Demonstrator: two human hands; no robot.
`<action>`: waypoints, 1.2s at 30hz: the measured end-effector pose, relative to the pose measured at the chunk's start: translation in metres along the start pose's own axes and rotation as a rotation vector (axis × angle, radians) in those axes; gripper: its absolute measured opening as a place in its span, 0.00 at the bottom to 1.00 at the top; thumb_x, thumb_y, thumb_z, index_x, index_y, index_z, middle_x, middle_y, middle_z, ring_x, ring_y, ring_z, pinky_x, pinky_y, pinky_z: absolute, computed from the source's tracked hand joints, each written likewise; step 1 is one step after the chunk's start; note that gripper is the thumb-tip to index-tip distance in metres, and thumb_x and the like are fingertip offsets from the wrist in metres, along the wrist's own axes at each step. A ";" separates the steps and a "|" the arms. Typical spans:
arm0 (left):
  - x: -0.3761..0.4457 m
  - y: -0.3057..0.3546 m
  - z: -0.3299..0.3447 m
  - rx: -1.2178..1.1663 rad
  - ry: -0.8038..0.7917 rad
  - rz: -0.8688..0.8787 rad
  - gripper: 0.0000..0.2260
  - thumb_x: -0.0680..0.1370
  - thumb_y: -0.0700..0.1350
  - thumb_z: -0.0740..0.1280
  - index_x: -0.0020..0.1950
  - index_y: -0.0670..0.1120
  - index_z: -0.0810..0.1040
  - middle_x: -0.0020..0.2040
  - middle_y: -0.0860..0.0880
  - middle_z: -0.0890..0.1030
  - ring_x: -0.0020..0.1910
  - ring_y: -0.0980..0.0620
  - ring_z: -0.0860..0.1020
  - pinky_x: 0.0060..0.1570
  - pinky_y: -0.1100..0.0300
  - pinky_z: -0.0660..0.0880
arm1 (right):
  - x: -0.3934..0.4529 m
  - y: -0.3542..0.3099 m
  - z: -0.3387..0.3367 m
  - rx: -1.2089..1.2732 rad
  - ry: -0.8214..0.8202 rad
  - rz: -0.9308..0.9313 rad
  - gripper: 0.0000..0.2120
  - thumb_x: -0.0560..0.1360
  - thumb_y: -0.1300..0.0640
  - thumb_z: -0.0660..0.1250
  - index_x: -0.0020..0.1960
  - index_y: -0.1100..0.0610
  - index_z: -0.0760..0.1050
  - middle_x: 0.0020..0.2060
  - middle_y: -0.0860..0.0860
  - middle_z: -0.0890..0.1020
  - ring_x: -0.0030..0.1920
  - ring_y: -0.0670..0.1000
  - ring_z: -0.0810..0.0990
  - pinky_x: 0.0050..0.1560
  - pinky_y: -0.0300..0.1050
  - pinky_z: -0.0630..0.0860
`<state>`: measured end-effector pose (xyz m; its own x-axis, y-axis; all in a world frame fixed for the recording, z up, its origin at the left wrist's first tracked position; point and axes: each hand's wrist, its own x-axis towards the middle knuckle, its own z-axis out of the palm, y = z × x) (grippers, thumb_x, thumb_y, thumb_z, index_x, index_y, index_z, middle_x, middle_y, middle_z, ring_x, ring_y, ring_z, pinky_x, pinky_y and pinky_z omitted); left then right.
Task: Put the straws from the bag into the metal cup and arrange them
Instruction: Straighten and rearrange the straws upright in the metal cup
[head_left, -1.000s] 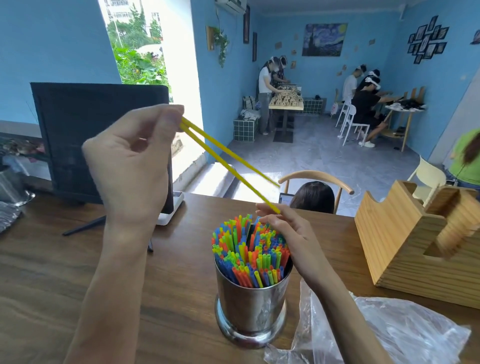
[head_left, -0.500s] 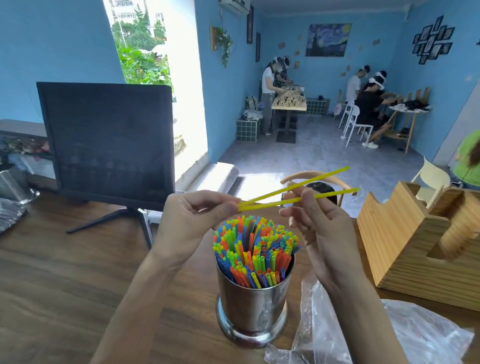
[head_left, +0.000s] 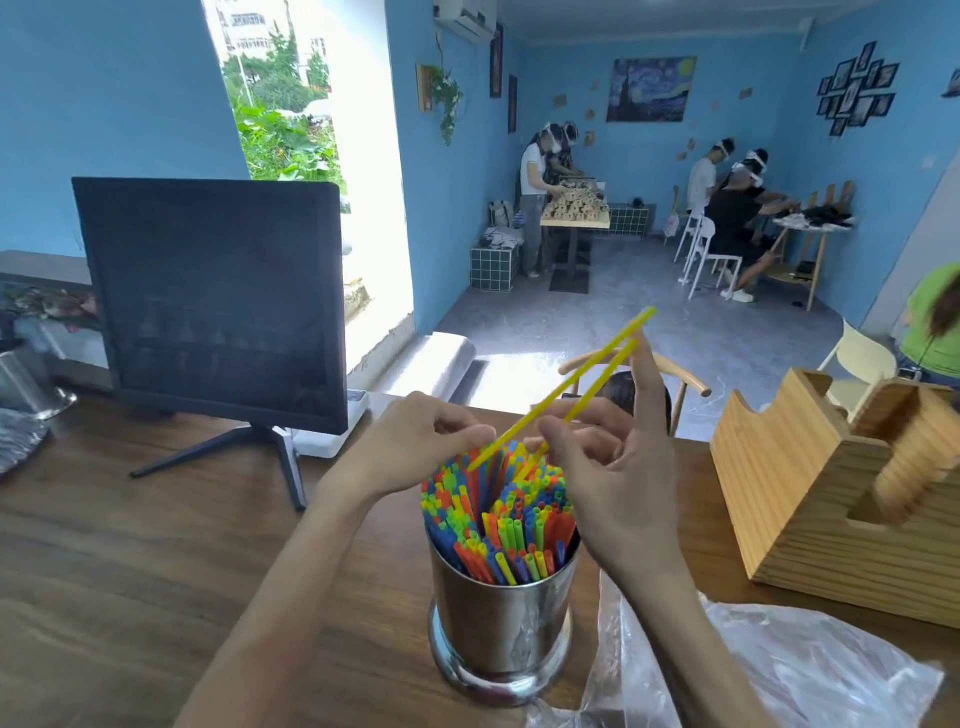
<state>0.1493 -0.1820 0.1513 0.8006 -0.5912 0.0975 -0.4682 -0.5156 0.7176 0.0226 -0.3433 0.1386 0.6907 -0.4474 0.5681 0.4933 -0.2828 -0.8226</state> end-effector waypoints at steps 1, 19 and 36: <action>0.001 0.000 -0.001 0.003 0.006 0.000 0.08 0.79 0.55 0.70 0.46 0.55 0.88 0.41 0.59 0.86 0.43 0.60 0.83 0.45 0.61 0.77 | -0.001 0.003 0.001 -0.025 -0.014 -0.016 0.44 0.76 0.66 0.74 0.80 0.39 0.55 0.42 0.48 0.86 0.39 0.53 0.88 0.45 0.54 0.84; 0.002 0.011 -0.003 -0.208 0.331 0.123 0.06 0.80 0.51 0.70 0.45 0.53 0.85 0.43 0.53 0.85 0.44 0.52 0.80 0.47 0.59 0.74 | 0.004 0.009 -0.011 -0.470 -0.294 0.095 0.10 0.79 0.50 0.68 0.41 0.39 0.83 0.45 0.32 0.83 0.53 0.39 0.81 0.54 0.45 0.79; -0.040 0.056 -0.007 -1.024 0.342 0.284 0.12 0.76 0.48 0.64 0.58 0.48 0.80 0.48 0.48 0.87 0.42 0.53 0.86 0.41 0.64 0.80 | 0.008 -0.018 -0.005 0.428 -0.144 0.407 0.21 0.74 0.46 0.65 0.60 0.58 0.79 0.55 0.52 0.87 0.46 0.54 0.88 0.37 0.37 0.80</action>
<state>0.0934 -0.1833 0.1923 0.8483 -0.3229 0.4196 -0.2476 0.4587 0.8534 0.0163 -0.3456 0.1578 0.9184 -0.3198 0.2329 0.3231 0.2666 -0.9080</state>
